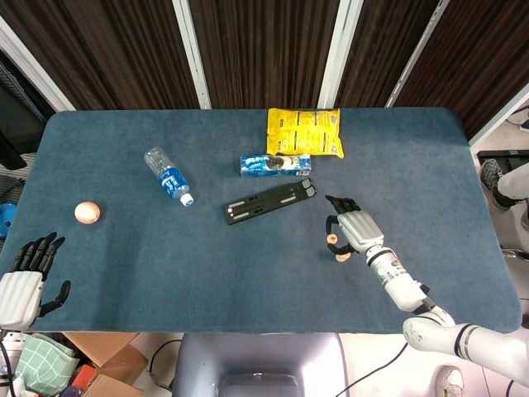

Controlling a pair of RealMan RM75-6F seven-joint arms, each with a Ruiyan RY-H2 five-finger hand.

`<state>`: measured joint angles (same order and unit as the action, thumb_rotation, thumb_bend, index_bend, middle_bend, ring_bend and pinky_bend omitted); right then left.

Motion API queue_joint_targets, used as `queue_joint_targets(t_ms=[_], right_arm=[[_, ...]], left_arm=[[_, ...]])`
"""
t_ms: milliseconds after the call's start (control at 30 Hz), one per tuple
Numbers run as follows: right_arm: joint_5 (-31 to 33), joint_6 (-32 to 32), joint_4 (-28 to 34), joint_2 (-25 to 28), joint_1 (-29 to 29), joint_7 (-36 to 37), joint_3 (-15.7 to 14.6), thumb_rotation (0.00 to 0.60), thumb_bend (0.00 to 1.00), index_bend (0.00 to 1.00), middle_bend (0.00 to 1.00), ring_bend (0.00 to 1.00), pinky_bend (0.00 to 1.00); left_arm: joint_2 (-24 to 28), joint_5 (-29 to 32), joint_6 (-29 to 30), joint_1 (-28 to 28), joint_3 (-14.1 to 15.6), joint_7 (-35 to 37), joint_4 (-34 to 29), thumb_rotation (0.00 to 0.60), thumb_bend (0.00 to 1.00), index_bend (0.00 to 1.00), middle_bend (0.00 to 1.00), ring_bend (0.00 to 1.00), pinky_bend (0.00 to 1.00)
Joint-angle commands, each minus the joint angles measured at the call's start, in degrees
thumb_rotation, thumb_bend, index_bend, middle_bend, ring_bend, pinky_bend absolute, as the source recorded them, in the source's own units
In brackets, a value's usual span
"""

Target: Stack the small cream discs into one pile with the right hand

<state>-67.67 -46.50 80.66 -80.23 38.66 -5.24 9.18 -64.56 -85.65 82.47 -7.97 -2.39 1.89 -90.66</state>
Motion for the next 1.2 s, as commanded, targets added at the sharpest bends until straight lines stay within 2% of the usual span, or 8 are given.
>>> queue_joint_targets(t_ms=[33, 200, 833, 1200], right_arm=[[-1.5, -0.7, 2.9, 2.5, -1.5, -0.9, -2.2, 0.6, 0.42, 0.67, 0.0, 0.0, 0.0], [-1.5, -0.9, 2.5, 2.4, -1.9, -2.8, -3.5, 0.6, 0.42, 0.67, 0.0, 0.0, 0.0], [-0.4, -0.4, -1.1, 0.4, -1.7, -3.2, -3.9, 0.6, 0.42, 0.66, 0.0, 0.0, 0.0], [-0.3, -0.3, -0.6, 0.7, -1.6, -3.5, -4.0, 0.6, 0.42, 0.55, 0.0, 0.0, 0.0]], left_arm=[[0.0, -0.1, 0.0, 0.0, 0.1, 0.0, 0.0, 0.6, 0.45, 0.0, 0.02, 0.0, 0.09], [-0.1, -0.3, -0.1, -0.1, 0.1, -0.1, 0.0, 0.6, 0.45, 0.0, 0.02, 0.0, 0.09], [0.0, -0.1, 0.0, 0.0, 0.1, 0.1, 0.0, 0.6, 0.45, 0.0, 0.02, 0.0, 0.09], [-0.2, -0.1, 0.3, 0.1, 0.0, -0.3, 0.1, 0.6, 0.45, 0.0, 0.02, 0.0, 0.09]])
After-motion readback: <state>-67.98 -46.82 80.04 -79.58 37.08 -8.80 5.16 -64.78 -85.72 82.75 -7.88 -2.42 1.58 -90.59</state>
